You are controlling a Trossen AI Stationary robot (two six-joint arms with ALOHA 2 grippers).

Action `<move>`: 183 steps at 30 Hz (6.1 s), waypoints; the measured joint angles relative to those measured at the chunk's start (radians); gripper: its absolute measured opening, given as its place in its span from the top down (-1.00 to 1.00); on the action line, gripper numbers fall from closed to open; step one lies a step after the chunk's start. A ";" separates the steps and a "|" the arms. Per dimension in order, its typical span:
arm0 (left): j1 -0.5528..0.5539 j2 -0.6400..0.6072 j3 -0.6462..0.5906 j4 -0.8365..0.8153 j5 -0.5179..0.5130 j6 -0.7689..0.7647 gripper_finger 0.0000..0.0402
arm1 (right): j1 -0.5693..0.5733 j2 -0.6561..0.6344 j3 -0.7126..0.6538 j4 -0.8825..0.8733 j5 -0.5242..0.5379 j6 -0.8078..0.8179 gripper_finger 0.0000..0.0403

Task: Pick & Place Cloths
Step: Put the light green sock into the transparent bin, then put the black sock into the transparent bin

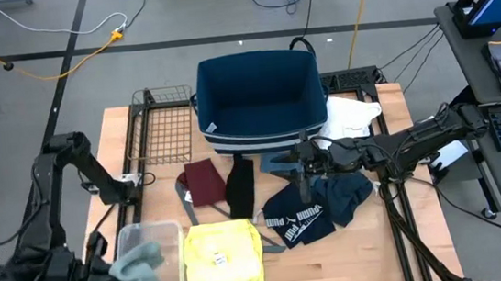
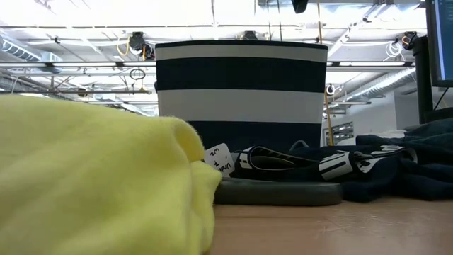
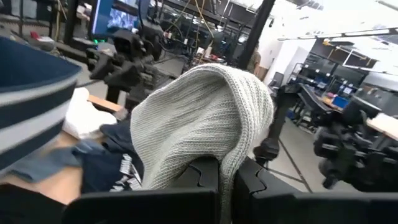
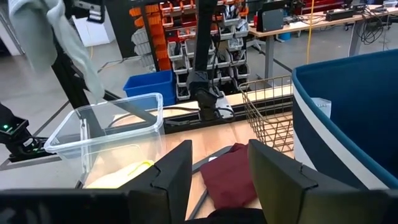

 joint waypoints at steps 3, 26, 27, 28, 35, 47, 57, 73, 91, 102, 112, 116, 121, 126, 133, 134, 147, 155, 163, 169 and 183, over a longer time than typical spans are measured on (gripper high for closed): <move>-0.019 0.032 0.000 0.000 0.000 -0.029 1.00 | 0.001 0.000 0.000 0.000 0.000 0.000 0.27; 0.058 0.026 -0.085 -0.075 -0.003 -0.138 1.00 | 0.047 0.000 0.000 -0.001 -0.008 0.027 0.29; 0.072 0.015 -0.087 -0.080 -0.002 -0.117 1.00 | 0.049 0.000 0.000 -0.001 -0.008 0.027 0.29; 0.089 0.004 -0.089 -0.091 -0.002 -0.096 1.00 | 0.050 0.000 0.000 0.000 -0.008 0.027 0.29; 0.130 -0.133 -0.087 -0.158 0.105 -0.043 1.00 | 0.051 0.000 0.001 -0.011 -0.009 0.027 0.29; 0.129 -0.255 -0.088 -0.419 0.252 -0.348 1.00 | 0.061 0.000 0.001 -0.046 -0.009 0.027 0.29; 0.220 -0.310 -0.087 -0.939 0.794 -1.146 1.00 | 0.061 0.000 0.001 -0.049 -0.008 0.027 0.29; 0.272 -0.221 -0.085 -1.135 1.287 -1.599 1.00 | 0.061 0.000 0.000 -0.048 -0.005 0.053 0.29; 0.380 0.081 -0.085 -1.257 1.390 -1.597 1.00 | 0.061 0.000 0.000 -0.050 -0.003 0.051 0.29; 0.380 0.144 -0.085 -1.255 1.381 -1.593 0.85 | 0.061 0.000 0.000 -0.052 -0.005 0.050 0.29; 0.380 0.144 -0.085 -1.234 1.342 -1.592 0.28 | 0.061 0.000 0.000 -0.052 -0.008 0.050 0.29; 0.380 0.126 -0.085 -1.229 1.393 -1.593 0.03 | 0.061 0.000 0.000 -0.046 -0.021 0.049 0.29; 0.381 0.043 -0.085 -1.226 1.394 -1.660 -0.05 | 0.074 0.010 0.000 0.050 -0.101 -0.040 0.30; 0.381 -0.073 -0.085 -1.225 1.286 -1.689 0.03 | 0.097 0.032 0.000 0.160 -0.109 -0.176 0.37; 0.382 -0.197 -0.085 -1.165 1.046 -1.510 0.25 | 0.101 0.073 0.000 0.165 -0.108 -0.213 0.49; 0.382 -0.211 -0.085 -1.149 1.007 -1.473 0.28 | 0.101 0.079 0.000 0.165 -0.109 -0.213 0.51; 0.383 -0.352 -0.085 -1.082 0.651 -0.990 0.83 | 0.084 0.163 0.092 0.010 -0.112 -0.267 0.80; 0.383 -0.435 -0.085 -1.076 0.533 -0.691 0.97 | 0.071 0.316 0.315 -0.288 -0.119 -0.299 0.99; 0.383 -0.491 -0.085 -1.069 0.514 -0.590 0.97 | 0.021 0.472 0.379 -0.353 -0.219 -0.296 0.87; 0.383 -0.509 -0.085 -1.068 0.527 -0.567 0.96 | -0.010 0.539 0.379 -0.351 -0.270 -0.373 0.63; 0.383 -0.512 -0.085 -1.063 0.547 -0.573 0.98 | -0.051 0.663 0.378 -0.317 -0.262 -0.532 -0.11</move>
